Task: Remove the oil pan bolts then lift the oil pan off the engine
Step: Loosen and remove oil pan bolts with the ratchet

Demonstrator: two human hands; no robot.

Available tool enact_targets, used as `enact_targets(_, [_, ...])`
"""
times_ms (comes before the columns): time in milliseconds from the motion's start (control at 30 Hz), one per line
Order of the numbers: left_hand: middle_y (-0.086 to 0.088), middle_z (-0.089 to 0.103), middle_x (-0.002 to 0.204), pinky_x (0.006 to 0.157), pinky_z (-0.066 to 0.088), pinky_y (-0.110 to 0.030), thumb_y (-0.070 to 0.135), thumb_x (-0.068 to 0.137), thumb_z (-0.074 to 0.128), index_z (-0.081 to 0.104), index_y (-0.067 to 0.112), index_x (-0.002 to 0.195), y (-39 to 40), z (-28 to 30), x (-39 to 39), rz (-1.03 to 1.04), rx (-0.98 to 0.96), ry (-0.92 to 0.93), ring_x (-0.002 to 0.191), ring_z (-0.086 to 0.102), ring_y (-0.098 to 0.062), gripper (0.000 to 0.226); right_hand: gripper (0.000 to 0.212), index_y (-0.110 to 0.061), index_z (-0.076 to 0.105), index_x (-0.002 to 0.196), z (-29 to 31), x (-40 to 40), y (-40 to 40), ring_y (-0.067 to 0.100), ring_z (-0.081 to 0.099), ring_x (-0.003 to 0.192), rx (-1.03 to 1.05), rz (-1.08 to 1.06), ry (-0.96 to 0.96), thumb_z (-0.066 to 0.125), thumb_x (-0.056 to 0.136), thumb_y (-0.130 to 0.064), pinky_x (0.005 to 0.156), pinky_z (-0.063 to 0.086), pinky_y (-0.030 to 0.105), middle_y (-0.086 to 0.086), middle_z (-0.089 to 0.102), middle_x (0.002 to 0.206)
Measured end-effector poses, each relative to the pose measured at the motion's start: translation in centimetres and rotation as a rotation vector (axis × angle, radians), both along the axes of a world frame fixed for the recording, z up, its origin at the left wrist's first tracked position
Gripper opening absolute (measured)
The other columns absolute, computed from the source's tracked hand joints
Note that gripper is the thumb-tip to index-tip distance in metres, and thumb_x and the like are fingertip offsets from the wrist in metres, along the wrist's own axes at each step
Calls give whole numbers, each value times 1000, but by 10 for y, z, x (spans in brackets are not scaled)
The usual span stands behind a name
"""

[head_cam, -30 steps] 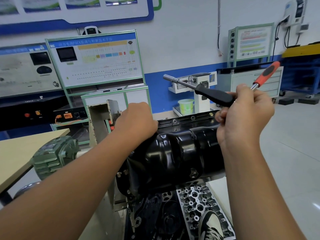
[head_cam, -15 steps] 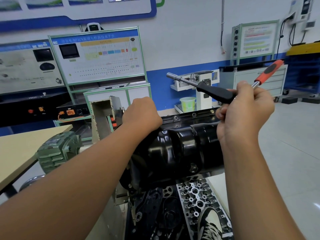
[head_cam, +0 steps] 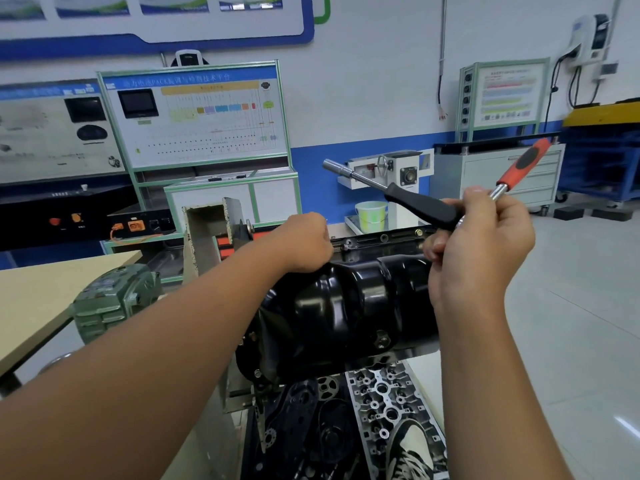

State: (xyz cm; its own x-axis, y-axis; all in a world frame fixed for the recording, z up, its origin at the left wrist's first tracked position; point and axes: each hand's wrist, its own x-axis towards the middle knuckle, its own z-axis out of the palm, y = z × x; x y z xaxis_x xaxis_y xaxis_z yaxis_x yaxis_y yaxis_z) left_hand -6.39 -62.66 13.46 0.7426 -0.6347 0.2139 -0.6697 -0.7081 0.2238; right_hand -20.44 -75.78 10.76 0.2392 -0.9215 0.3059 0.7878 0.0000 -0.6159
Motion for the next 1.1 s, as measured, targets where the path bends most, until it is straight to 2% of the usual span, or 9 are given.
enact_targets(133, [7,64,85,76,40,-27,26,102,60,74,14,105,-2,-4,4,-103,-178,-19,81,57,-12,18,11,-9,50,91,2,-1,-1,18,33,40,70,0,-28,58,99,-13,43,32,24,6,62,72])
enact_targets(267, [16,63,82,80,39,-22,25,100,65,79,21,107,-12,-2,2,-194,-138,-21,82,58,-6,16,14,-10,49,88,2,-1,-2,18,33,40,92,-7,-35,58,99,-13,42,32,24,7,62,74])
enact_targets(400, [5,71,86,81,43,-24,24,98,68,81,16,100,-22,-3,4,-152,-94,-70,95,62,-17,16,8,-8,53,96,0,2,-2,19,35,40,53,-21,-25,58,98,-13,41,33,26,5,63,70])
enact_targets(533, [-8,73,86,84,54,-36,27,97,68,79,6,89,-24,-4,1,-81,-75,-120,91,66,-26,26,8,-8,54,97,-1,1,-4,19,36,39,22,-21,-12,58,99,-13,41,33,25,10,66,73])
enact_targets(633, [-17,66,84,82,54,-44,20,95,63,71,0,83,-25,-3,-3,-25,-23,-175,81,59,-30,25,9,-7,53,97,-2,1,-3,20,36,40,14,-13,-12,58,99,-13,41,34,26,11,66,73])
enact_targets(733, [-10,53,73,66,48,-40,14,92,58,62,2,76,-23,-3,-6,28,-12,-179,70,47,-24,20,9,-7,52,96,-2,0,-3,19,35,39,18,-6,-21,58,99,-13,41,33,26,10,65,71])
enact_targets(800, [-7,41,64,50,32,-34,11,90,56,44,8,63,-21,-4,-7,61,-34,-152,60,37,-20,29,10,-7,51,94,-1,0,-3,19,34,40,26,-1,-28,58,99,-12,41,33,25,7,64,69])
enact_targets(933, [-7,43,68,51,27,-30,16,91,56,37,11,66,-19,-4,-3,91,-26,-63,57,37,-21,32,11,-9,50,92,-1,0,-3,20,33,40,33,6,-33,58,98,-13,42,32,24,5,63,67])
enact_targets(1100, [-4,42,68,55,29,-33,40,102,57,41,11,68,-14,4,3,-64,156,-18,62,40,-19,47,11,-8,51,93,-2,0,-4,20,33,38,27,3,-28,59,98,-13,41,32,25,8,63,70])
